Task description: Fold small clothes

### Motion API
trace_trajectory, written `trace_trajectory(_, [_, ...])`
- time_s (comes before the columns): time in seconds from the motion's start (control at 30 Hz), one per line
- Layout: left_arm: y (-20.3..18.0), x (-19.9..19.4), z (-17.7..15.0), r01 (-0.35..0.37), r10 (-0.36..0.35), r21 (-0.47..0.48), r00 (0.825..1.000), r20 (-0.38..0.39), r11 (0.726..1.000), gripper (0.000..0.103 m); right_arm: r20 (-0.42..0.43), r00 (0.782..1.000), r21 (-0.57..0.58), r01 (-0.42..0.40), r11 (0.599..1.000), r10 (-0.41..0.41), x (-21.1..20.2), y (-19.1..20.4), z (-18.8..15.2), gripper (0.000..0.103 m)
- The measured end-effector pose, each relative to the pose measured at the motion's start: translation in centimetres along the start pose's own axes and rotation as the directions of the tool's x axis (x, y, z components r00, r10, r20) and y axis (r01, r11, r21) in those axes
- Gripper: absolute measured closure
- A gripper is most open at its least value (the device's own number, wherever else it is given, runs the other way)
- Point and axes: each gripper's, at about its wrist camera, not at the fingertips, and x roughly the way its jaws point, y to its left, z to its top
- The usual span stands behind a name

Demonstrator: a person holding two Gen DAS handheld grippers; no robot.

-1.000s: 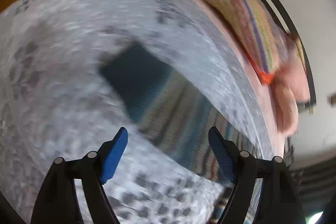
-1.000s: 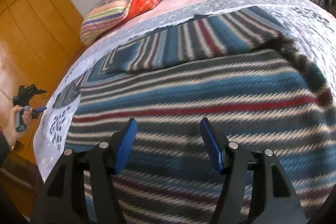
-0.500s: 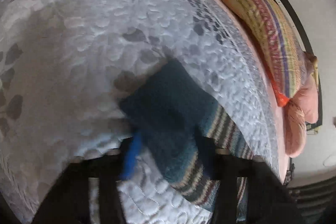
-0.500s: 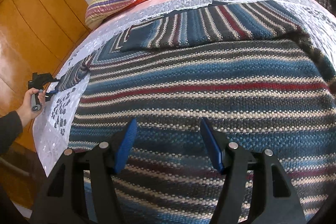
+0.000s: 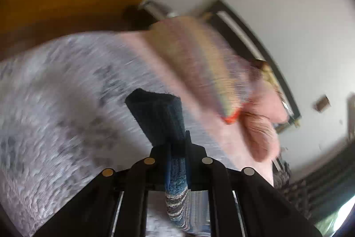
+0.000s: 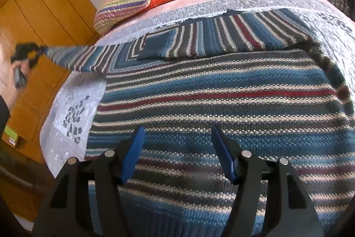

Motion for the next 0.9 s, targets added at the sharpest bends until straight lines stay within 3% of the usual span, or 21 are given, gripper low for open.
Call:
trace_trajectory(0.17, [-9.8, -1.9, 0.0, 0.118, -0.119, 0.119, 0.993, 0.005, 0.986, 0.093, 0.025, 1.000, 0.018, -0.005, 1.000, 0.004, -2.3, -0.3, -0.1, 0.040])
trace_trajectory(0.43, [-21.0, 0.1, -4.7, 0.188, -0.176, 0.255, 0.982, -0.067, 0.948, 0.093, 0.064, 0.998, 0.033, 0.005, 0.999, -0.007, -6.1, -2.3, -0.5, 0.040])
trace_trajectory(0.63, [-27.9, 4.2, -11.3, 0.227, -0.176, 0.349, 0.969, -0.170, 0.909, 0.093, 0.061, 0.998, 0.075, 0.014, 0.997, -0.019, -7.1, -4.6, -1.6, 0.040])
trace_trajectory(0.9, [-33.4, 10.9, -21.9, 0.258, -0.126, 0.456, 0.946, -0.300, 0.852, 0.093, 0.062, 0.998, 0.130, -0.003, 0.991, -0.005, -7.0, -6.6, -2.2, 0.040])
